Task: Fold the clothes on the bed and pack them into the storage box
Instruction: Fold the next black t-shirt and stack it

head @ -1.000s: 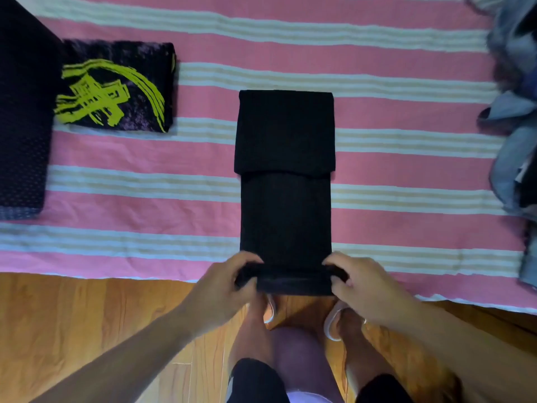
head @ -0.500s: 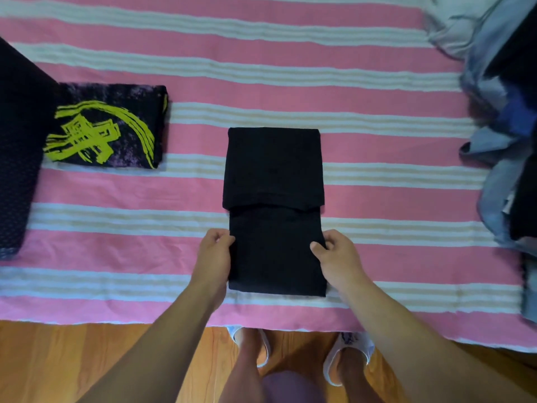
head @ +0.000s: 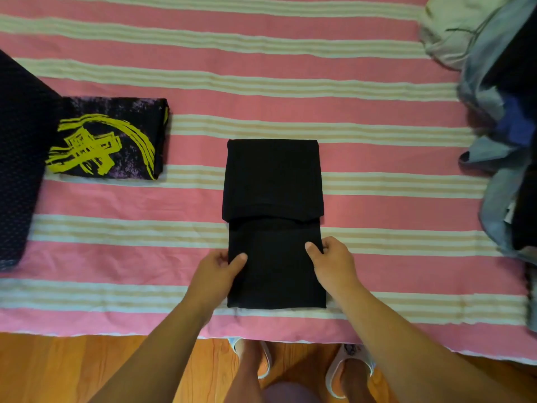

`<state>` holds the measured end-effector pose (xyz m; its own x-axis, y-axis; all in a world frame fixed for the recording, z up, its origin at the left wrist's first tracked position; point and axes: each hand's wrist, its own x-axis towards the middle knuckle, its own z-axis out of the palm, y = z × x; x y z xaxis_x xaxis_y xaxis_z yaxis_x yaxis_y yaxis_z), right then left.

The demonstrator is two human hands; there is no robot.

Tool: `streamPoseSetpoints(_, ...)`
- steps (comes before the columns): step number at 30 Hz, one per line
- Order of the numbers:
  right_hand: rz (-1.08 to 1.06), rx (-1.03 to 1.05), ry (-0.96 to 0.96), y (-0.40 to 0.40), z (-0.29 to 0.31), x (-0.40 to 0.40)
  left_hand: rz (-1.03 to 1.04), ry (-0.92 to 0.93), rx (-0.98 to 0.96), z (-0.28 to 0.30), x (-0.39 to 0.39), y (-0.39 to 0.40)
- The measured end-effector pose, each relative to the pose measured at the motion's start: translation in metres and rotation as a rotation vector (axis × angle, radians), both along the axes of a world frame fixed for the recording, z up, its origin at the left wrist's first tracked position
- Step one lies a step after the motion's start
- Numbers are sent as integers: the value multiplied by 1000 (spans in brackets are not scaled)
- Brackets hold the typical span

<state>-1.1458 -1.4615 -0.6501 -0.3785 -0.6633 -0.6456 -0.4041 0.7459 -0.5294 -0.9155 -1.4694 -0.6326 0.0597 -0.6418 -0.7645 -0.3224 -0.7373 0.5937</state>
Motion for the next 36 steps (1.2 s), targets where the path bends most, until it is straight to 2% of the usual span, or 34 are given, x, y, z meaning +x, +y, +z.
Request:
streamPoseSetpoints(2, 47, -5, 61, -2, -2, 2, 70, -48, -63, -5, -4, -16)
streamPoseSetpoints(3, 67, 0, 98, -2, -1, 3, 20, -153, -116, -6, -6, -22)
streamPoseSetpoints(5, 123, 10, 192, -3, 3, 5, -207, -440, -236, -5, -10, -25)
streamPoseSetpoints(7, 250, -75, 367, 0, 11, 4, -430, -673, -444, 0, -7, -17)
streamPoseSetpoints(9, 524, -316, 579, 9, 19, 5, -687, -667, -816, 3, -2, -5)
streamPoseSetpoints(10, 704, -445, 624, 18, 22, 7, -880, -596, -983, 1, 3, 4)
streamPoseSetpoints(11, 899, -523, 605, 28, 22, 7, -1080, -524, -1062, -1, 6, 11)
streamPoseSetpoints(12, 1068, -527, 553, 39, 19, 6, -1257, -490, -1036, -7, 11, 16)
streamPoseSetpoints(14, 1246, -345, 493, 50, 6, -4, -1485, -485, -837, -23, 25, 15)
streamPoseSetpoints(16, 1289, -200, 496, 45, -9, -18, -1612, -507, -712, -39, 33, -1)
streamPoseSetpoints(18, 1312, -148, 525, 38, -19, -23, -1684, -528, -651, -52, 35, -16)
streamPoseSetpoints(20, 1349, -83, 539, 36, -15, -19, -1662, -500, -680, -54, 35, -18)
streamPoseSetpoints(26, 1319, -23, 625, 36, 28, 8, -1540, -448, -1005, -42, 53, 11)
streamPoseSetpoints(27, 1319, -26, 594, 31, 37, 6, -1479, -407, -953, -34, 54, 10)
streamPoseSetpoints(29, 1248, -13, 427, 14, 61, -1, -1224, -296, -819, -8, 52, 0)
streamPoseSetpoints(30, 1122, -26, 324, 0, 75, -6, -1029, -230, -760, 10, 49, -10)
streamPoseSetpoints(32, 744, -45, 114, -37, 101, -19, -634, -40, -522, 43, 36, -42)
streamPoseSetpoints(34, 366, -122, -93, -83, 115, -35, -275, 69, -386, 67, 17, -86)
streamPoseSetpoints(36, 139, -197, -284, -126, 115, -44, -112, 47, -337, 71, 0, -135)
